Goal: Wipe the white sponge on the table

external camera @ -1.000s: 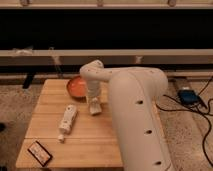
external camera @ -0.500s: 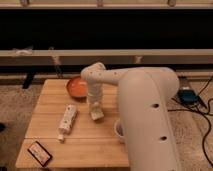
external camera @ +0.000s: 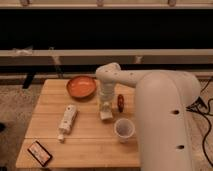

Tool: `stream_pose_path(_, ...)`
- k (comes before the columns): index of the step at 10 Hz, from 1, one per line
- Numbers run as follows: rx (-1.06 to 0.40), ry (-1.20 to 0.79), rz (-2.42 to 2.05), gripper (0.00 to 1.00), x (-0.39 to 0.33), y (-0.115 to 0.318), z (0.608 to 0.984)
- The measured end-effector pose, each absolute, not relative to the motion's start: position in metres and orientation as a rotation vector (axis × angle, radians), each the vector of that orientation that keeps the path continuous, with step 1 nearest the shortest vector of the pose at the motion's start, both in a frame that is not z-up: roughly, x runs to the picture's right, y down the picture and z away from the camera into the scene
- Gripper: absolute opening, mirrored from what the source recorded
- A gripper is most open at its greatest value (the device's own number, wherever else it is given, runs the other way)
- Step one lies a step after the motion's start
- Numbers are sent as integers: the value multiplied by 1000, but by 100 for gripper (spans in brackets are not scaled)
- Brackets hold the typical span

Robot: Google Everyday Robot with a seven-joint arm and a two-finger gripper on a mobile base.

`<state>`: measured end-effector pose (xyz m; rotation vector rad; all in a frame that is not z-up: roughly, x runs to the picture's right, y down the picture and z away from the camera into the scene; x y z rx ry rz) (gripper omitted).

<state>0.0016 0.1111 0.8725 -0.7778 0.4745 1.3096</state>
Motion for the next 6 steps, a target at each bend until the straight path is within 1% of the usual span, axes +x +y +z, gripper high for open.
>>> stream_pose_path(3, -768, 452, 1306, 80, 2, 99, 875)
stream_pose_path(6, -767, 453, 1305, 80, 2, 100, 875)
